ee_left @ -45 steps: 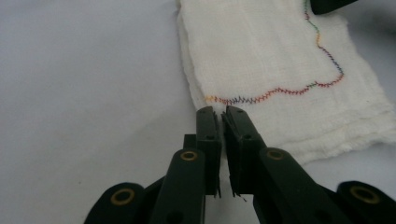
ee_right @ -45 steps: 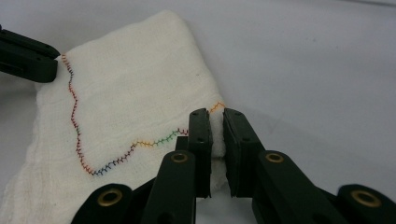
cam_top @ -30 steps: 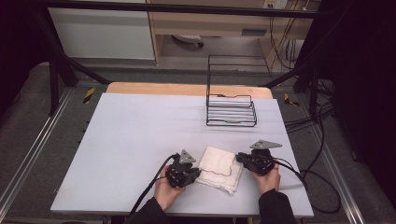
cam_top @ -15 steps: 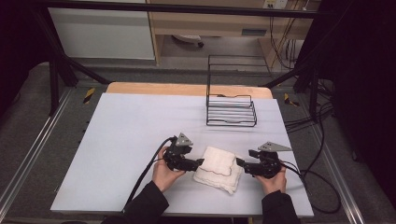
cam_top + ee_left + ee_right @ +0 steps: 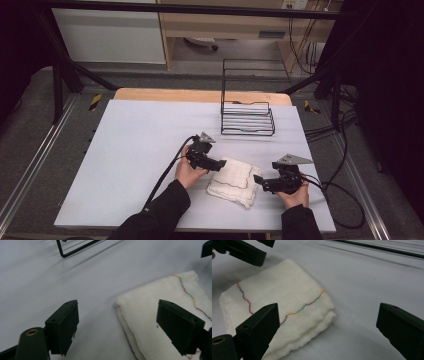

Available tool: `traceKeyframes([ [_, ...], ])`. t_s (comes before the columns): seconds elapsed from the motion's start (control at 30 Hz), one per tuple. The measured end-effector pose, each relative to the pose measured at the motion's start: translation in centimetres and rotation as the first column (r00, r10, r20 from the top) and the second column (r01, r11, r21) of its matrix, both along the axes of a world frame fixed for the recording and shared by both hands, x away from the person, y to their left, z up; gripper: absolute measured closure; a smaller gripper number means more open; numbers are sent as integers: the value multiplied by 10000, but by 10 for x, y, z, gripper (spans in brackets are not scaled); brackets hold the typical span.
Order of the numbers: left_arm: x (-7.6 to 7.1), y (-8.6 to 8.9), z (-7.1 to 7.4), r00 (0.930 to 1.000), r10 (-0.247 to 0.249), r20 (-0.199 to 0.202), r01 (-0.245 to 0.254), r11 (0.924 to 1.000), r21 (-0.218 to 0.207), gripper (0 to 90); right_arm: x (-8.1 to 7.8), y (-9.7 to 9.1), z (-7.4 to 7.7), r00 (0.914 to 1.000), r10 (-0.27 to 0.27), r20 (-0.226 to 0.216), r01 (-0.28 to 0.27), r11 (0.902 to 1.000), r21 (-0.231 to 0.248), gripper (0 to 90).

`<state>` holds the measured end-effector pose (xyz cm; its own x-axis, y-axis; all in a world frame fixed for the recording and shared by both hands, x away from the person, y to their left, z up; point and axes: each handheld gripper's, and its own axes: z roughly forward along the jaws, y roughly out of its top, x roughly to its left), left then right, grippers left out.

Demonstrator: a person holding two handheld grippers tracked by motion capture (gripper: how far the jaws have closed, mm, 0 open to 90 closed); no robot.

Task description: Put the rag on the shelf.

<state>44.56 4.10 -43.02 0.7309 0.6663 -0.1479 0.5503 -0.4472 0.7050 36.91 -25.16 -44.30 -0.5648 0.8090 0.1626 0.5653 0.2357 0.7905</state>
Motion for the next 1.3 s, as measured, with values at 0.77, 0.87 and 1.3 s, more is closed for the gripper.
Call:
traceKeyframes([
  [0.77, 8, -21, -14, 9990, -154, -415, 164, 9996, 222, 642, 0, -1, 2, 9999, -86, -90, 87, 9999, 105, 47],
  [0.87, 8, -22, -15, 9984, -176, -546, 182, 9998, 95, 673, 1, -1, 2, 9999, -141, -53, 141, 9998, 114, 47],
  [1.3, 8, -21, -17, 9972, -438, -613, 439, 9990, -5, 745, 12, -1, 0, 9979, -640, -76, 640, 9979, 61, 166],
])
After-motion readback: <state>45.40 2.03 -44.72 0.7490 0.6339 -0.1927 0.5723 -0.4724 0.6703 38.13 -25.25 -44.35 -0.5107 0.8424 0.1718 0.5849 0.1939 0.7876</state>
